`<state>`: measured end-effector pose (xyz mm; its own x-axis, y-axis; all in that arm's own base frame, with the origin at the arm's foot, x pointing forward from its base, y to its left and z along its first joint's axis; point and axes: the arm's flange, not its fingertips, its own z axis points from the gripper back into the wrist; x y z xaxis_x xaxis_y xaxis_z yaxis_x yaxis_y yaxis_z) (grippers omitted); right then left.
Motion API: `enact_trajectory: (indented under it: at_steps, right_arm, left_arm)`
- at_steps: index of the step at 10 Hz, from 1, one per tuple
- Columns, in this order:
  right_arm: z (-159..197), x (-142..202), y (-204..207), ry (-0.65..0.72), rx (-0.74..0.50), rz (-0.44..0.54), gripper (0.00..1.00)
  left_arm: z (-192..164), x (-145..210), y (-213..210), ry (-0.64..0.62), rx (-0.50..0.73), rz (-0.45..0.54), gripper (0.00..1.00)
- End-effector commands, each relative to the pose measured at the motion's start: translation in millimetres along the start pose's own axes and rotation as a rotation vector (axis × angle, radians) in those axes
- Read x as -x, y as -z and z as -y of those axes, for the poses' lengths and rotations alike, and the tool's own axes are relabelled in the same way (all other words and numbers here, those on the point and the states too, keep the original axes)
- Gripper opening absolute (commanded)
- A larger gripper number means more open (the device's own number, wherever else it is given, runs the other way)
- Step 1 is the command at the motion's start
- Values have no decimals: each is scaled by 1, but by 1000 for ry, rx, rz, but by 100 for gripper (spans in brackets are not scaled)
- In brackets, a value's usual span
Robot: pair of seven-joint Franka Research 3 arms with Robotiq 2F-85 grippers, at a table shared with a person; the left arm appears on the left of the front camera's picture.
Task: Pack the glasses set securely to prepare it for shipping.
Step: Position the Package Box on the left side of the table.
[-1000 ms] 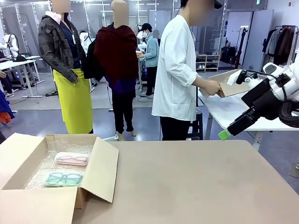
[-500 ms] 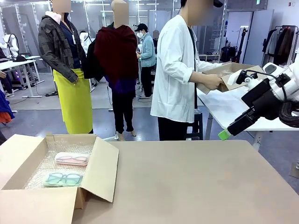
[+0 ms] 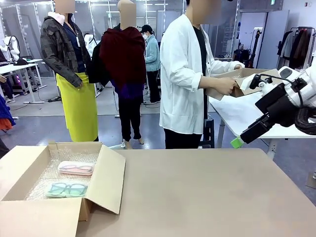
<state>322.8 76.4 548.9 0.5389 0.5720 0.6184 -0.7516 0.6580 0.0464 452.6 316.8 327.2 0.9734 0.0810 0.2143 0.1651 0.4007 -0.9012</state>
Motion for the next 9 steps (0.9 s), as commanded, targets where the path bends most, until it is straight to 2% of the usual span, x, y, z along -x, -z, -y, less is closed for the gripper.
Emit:
enact_trajectory:
  at_steps: [1,3,4,7,9]
  right_arm:
    - [-1,0,-1,-9,6,1,100]
    - [-1,0,-1,-9,6,1,100]
    - [-1,0,-1,-9,6,1,100]
    - [-1,0,-1,-9,6,1,100]
    - [-1,0,-1,-9,6,1,100]
  left_arm:
    - [22,10,-6,-23,-83,68,89]
    - [92,14,-21,138,-264,114,90]
    - [138,15,-15,246,-367,61,90]
    - [265,5,64,505,-602,-113,90]
    - [320,5,119,626,-689,-216,90]
